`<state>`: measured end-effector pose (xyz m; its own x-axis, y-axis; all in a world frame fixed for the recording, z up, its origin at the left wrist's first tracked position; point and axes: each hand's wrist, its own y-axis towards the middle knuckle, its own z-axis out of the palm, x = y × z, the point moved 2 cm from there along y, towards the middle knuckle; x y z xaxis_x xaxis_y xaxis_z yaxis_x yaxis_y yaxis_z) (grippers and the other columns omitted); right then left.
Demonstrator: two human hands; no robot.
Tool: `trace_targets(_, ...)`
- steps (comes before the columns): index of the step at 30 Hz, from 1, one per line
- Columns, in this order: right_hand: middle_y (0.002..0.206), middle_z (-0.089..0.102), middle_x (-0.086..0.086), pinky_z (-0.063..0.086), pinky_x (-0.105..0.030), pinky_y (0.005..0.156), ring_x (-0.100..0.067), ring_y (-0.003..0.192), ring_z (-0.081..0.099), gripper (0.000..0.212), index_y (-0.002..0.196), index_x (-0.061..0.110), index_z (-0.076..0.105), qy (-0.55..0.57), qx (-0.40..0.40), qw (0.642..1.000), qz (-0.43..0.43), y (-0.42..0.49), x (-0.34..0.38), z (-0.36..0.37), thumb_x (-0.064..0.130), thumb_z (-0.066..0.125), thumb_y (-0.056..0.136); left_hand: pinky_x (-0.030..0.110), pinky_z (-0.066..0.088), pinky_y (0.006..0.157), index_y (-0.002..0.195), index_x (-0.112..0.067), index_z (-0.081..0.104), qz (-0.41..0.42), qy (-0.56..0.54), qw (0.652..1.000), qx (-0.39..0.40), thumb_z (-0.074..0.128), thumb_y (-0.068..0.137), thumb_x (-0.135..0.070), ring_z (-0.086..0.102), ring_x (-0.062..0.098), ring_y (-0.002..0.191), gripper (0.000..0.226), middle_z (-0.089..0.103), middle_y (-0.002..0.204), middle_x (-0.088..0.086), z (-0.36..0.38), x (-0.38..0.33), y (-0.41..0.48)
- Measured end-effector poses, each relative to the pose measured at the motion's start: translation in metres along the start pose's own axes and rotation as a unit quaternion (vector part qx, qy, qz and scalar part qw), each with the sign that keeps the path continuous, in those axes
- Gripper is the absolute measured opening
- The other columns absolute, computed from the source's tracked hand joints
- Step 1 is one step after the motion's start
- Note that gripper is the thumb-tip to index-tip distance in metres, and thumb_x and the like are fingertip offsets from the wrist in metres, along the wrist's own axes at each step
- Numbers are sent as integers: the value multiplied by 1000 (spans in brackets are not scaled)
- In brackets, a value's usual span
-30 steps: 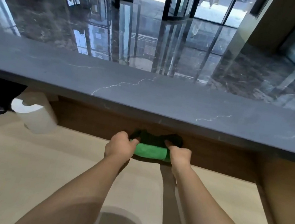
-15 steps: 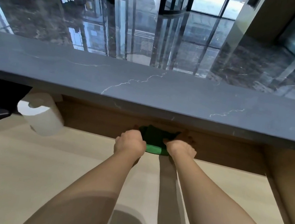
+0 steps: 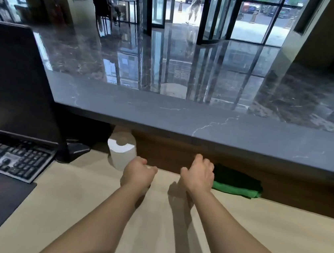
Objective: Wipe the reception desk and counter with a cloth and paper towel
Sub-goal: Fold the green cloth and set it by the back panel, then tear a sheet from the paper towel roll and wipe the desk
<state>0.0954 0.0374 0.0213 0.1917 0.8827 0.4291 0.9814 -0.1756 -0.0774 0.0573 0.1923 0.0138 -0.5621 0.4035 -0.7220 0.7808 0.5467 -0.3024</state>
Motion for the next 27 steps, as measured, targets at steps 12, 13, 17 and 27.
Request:
trace_targets(12,147,42,-10,43,-44,105,-28,132,43,58,147,17,31,253,151,955,13,-7,101,75,8,51,93,40,42,98,145,-23,14,27,-66,993,-96,85,61,-48,42,30,127,113,38,144,10,-43,34,86)
trace_targets(13,147,42,-10,44,-44,105,-28,132,44,58,147,18,31,256,151,955,16,-6,99,78,9,52,93,39,45,95,144,-24,14,36,-71,992,-95,84,61,-49,44,30,124,112,39,142,10,-40,33,90)
trace_targets(17,141,48,-5,48,-41,101,-23,124,50,53,142,20,38,276,159,948,14,-6,94,86,10,54,93,37,49,88,137,-31,14,52,-69,992,-86,81,60,-52,50,29,115,104,46,133,8,-38,36,103)
trace_targets(27,117,64,-11,57,-34,79,-27,101,67,64,130,15,49,470,247,830,168,-38,65,53,62,56,86,48,57,83,121,-53,23,4,-290,946,145,82,42,-55,57,30,105,99,46,125,6,-56,42,36)
